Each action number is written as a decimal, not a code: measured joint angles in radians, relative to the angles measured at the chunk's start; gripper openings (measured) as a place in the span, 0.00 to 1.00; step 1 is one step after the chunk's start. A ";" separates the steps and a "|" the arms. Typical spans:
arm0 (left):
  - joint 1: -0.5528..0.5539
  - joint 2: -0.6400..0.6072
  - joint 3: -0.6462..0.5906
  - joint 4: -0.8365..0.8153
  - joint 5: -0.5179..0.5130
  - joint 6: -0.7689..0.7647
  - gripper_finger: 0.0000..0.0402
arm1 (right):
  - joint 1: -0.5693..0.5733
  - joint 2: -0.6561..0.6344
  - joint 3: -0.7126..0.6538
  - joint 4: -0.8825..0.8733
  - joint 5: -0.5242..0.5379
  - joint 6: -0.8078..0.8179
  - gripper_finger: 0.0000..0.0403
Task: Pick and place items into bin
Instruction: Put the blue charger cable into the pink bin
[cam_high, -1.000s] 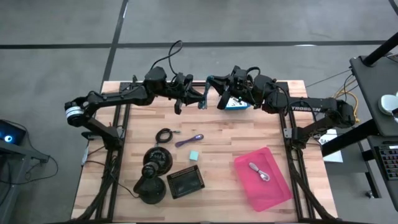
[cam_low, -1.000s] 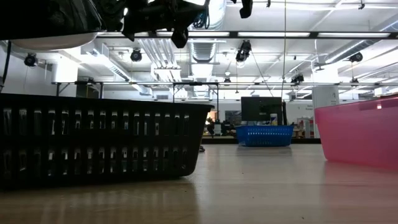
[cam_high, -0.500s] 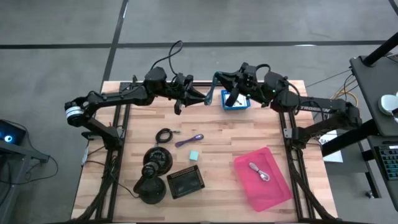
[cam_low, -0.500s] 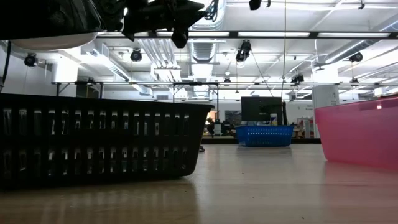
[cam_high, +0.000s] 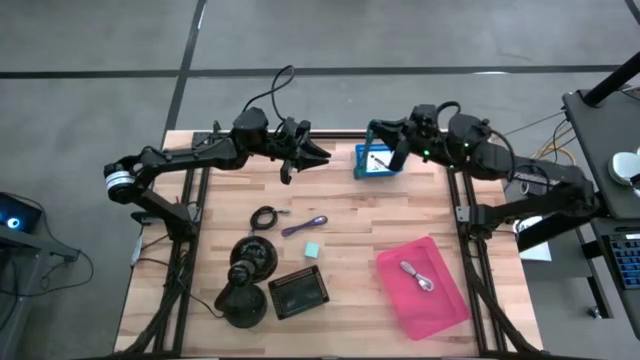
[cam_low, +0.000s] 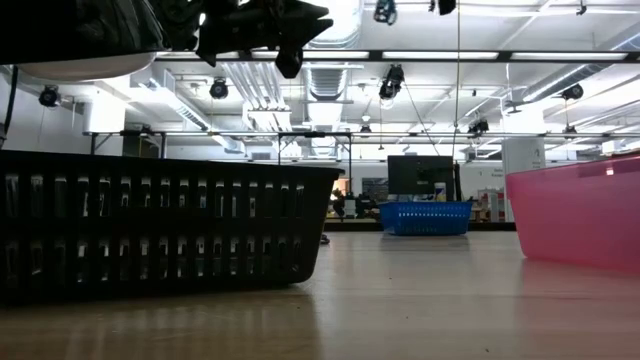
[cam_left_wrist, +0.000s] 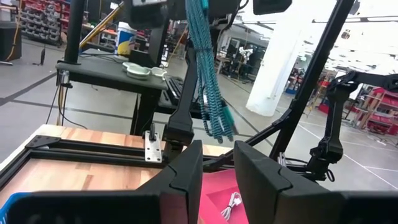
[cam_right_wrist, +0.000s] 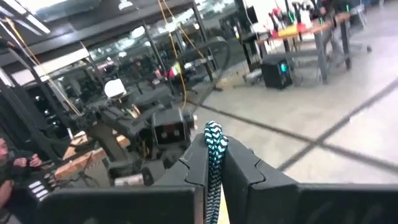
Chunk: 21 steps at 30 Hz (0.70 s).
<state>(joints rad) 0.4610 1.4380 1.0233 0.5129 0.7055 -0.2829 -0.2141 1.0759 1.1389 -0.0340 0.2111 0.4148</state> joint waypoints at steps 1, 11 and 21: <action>0.000 0.000 0.000 0.000 0.000 0.000 0.19 | 0.000 -0.012 0.000 -0.028 0.000 0.017 0.03; 0.011 0.000 0.000 -0.001 -0.002 0.000 0.19 | 0.040 -0.105 0.000 -0.173 -0.006 0.135 0.03; 0.020 0.000 0.000 -0.008 -0.003 0.001 0.19 | 0.106 -0.152 0.000 -0.346 -0.006 0.289 0.03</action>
<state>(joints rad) 0.4812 1.4376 1.0233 0.5053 0.7029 -0.2817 -0.1082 0.9235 1.1389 -0.3797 0.2051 0.7035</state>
